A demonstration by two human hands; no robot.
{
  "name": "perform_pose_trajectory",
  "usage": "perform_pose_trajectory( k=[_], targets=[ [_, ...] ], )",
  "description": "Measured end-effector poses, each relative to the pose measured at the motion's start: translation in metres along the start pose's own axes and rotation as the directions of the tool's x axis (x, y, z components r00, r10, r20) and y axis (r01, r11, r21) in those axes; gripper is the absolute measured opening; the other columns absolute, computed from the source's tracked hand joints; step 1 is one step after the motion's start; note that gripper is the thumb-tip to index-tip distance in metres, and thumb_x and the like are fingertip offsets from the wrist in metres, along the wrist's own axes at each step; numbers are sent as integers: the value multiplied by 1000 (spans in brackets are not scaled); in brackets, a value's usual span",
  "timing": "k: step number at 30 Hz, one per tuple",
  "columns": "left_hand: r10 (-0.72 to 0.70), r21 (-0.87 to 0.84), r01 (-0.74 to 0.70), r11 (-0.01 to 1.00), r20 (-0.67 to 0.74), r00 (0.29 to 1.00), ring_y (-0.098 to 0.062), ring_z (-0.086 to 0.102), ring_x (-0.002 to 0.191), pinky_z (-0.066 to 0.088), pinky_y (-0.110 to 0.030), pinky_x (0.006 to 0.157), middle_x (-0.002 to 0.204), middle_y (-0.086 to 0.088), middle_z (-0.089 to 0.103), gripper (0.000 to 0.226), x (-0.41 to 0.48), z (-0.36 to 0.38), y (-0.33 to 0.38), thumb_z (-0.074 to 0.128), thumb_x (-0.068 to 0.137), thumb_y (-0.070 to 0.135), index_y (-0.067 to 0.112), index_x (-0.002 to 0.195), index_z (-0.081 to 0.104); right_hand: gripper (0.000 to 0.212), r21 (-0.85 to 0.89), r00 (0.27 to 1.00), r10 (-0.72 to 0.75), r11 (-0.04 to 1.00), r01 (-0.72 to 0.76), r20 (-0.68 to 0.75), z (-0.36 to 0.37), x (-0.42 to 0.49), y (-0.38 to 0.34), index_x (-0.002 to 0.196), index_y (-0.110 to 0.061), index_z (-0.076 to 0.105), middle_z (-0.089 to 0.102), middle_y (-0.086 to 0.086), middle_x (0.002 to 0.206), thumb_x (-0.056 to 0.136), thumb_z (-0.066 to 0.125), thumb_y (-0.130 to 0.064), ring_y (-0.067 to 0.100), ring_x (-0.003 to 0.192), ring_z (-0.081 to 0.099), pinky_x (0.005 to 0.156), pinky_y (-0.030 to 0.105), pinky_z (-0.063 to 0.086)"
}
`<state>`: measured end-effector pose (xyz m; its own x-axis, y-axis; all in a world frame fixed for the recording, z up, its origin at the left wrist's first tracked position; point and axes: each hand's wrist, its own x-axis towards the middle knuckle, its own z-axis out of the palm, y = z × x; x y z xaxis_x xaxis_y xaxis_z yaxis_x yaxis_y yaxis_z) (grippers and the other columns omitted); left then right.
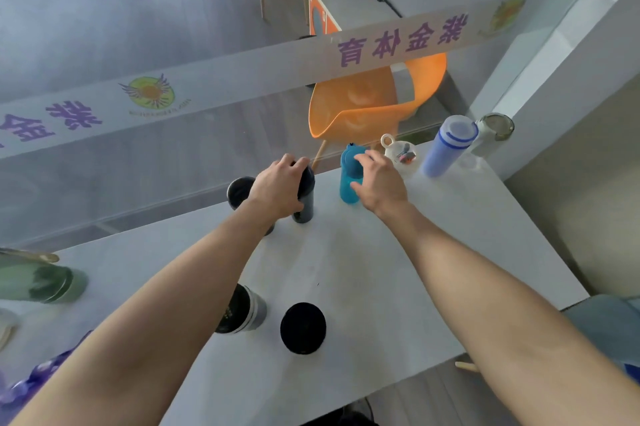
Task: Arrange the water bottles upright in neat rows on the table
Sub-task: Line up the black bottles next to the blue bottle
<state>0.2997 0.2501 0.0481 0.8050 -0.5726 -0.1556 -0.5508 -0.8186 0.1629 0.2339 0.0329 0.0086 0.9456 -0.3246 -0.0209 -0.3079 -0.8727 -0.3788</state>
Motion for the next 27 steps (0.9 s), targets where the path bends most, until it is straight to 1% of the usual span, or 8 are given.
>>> perform_pose_trajectory(
  k=[6,13,16,18,20,22,24,27],
  targets=[
    [7,-82,-9,997,-27,1000,-32,64,105,58,-45,82,124,-7,58,78,12,4,1,89,78,29,23,147,52,58,3,999,22,1000,-21,-38,5,-6,-2,145,-12,59,55,10,150,91,80,-19,35,132,55,111,44,49],
    [-9,-70,6,998,-42,999,-31,63,114,61,-44,86,132,-8,58,86,19,3,9,90,81,32,24,154,46,62,10,999,30,999,-30,-18,6,-7,-5,149,-14,55,49,8,156,92,79,-20,35,134,55,112,45,51],
    [-23,-74,24,997,12,1000,-33,59,127,61,-48,94,144,-6,53,113,17,1,7,95,73,47,32,163,28,65,21,999,21,1000,-20,-43,3,-9,-6,149,-12,56,50,12,155,90,81,-24,36,137,53,113,46,50],
    [-45,-58,47,997,36,998,-33,52,137,55,-52,104,155,-5,47,137,12,-5,-2,97,61,62,37,167,15,62,35,992,-15,999,20,-125,0,-12,-10,143,-9,60,55,16,149,86,81,-22,38,133,55,110,49,51],
    [-69,-7,69,998,40,997,-34,45,146,48,-55,112,161,-4,42,146,5,-13,-18,96,53,72,36,168,15,56,87,972,-91,990,112,-217,-3,-14,-21,138,-6,63,61,15,139,85,77,-18,38,125,59,107,49,52],
    [-117,43,115,992,52,992,-35,40,151,44,-59,115,163,-4,40,143,-5,-17,-41,97,53,71,35,168,21,56,165,957,-183,961,222,-223,-8,-16,-41,140,-8,62,62,12,137,85,71,-14,34,127,58,111,43,49],
    [-189,44,186,982,89,978,-36,43,147,49,-58,110,158,-5,43,133,-15,-16,-61,99,55,64,33,164,29,61,212,946,-283,926,312,-156,-11,-18,-60,145,-8,60,60,13,144,84,64,-11,32,135,54,117,39,43],
    [-247,-44,255,966,126,961,-35,58,124,55,-43,89,132,-6,55,99,-25,-5,-75,98,63,47,25,147,50,64,186,933,-354,914,360,-66,-4,-18,-77,138,-6,64,60,18,145,75,54,-13,38,136,54,121,45,42]
  ],
)
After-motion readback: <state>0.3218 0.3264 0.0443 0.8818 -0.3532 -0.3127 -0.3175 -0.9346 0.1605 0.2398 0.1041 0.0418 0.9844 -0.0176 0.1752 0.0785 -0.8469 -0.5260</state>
